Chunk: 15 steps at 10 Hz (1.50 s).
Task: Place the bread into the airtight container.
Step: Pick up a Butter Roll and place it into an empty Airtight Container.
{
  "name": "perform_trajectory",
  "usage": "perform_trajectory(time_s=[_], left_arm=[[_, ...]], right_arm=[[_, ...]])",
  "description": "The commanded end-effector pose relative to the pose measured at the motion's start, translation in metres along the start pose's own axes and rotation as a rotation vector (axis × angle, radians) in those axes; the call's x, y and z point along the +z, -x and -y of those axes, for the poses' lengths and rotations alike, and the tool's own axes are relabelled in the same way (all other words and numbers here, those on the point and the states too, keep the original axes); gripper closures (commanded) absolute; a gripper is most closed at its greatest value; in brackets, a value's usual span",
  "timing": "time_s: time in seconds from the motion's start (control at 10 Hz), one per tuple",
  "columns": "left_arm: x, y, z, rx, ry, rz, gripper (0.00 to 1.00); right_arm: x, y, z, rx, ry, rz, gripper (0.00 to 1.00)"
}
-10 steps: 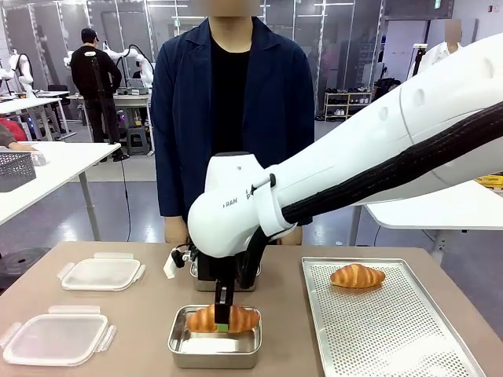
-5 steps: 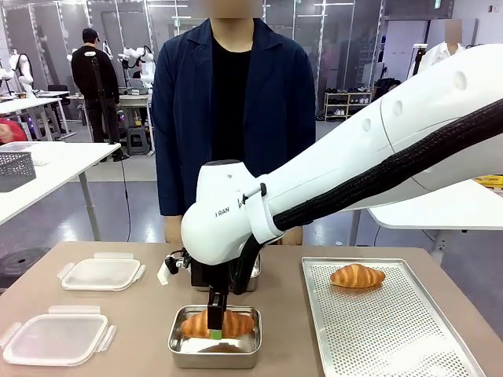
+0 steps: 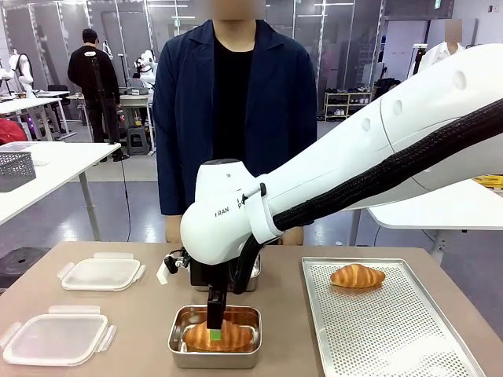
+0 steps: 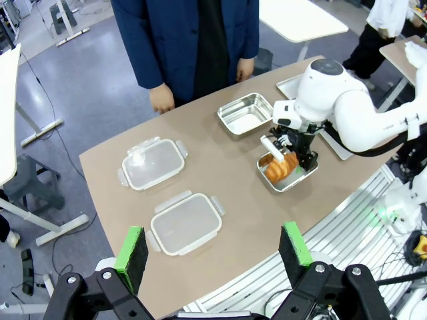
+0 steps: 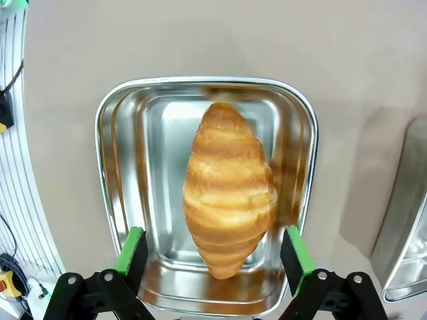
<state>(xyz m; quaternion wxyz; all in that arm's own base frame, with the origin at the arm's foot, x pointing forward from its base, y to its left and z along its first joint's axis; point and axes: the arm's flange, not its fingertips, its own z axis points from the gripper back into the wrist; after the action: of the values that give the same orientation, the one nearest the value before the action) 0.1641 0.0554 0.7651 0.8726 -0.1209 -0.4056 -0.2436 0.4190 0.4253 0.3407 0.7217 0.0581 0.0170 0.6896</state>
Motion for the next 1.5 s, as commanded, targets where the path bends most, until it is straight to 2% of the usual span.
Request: perform_trajectory(time_s=[0.0, 1.2, 1.3, 1.4], left_arm=[[0.002, -0.001, 0.001, -0.006, 0.005, 0.004, 0.0], [0.002, -0.001, 0.001, -0.006, 0.005, 0.004, 0.0], [0.002, -0.001, 0.001, -0.006, 0.005, 0.004, 0.0], [0.002, -0.001, 0.001, -0.006, 0.005, 0.004, 0.0]], right_arm=[[0.0, -0.002, -0.001, -0.001, -0.004, 0.004, 0.0], [0.0, -0.001, 0.0, 0.002, -0.001, 0.0, 0.0], [0.031, 0.01, -0.011, 0.011, 0.044, 0.006, 0.0], [0.067, 0.032, -0.018, -0.018, 0.11, -0.034, 0.0]])
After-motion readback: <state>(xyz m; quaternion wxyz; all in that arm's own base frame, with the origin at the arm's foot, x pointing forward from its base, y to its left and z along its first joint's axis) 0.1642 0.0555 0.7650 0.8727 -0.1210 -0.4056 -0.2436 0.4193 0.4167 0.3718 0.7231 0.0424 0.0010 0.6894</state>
